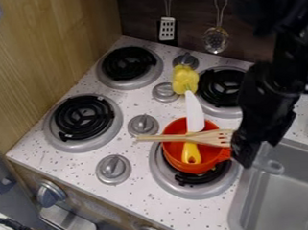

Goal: Moved utensil from bottom right burner to the upper right burner

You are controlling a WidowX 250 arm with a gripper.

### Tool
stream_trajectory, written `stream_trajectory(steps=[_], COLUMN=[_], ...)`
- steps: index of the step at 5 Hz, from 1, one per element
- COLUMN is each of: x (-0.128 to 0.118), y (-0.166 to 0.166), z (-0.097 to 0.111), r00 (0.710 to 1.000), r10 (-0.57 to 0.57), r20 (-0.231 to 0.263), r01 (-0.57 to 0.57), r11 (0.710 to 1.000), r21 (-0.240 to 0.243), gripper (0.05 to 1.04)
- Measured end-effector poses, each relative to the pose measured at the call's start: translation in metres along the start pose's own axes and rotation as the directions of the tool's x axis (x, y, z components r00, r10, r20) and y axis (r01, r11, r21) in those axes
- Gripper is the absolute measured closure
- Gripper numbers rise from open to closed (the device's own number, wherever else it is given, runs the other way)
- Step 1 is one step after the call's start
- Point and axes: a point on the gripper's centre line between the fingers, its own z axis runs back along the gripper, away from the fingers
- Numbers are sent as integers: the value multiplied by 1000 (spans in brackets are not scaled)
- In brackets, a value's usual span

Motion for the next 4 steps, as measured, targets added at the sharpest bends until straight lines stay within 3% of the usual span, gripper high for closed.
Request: stream_trajectory(steps=[1, 2, 3, 4], x=[-4, 3, 1, 3], y=[-3, -1, -4, -3], z=[-3, -15, -19, -30], r00=[999, 994, 990, 982], r10=[11, 62, 72, 129], r20=[-38, -86, -119, -137], r01=[-12, -61, -72, -125], r11=[1000, 998, 997, 991], r21=[-24, 16, 10, 40], gripper=[82, 82, 82, 82])
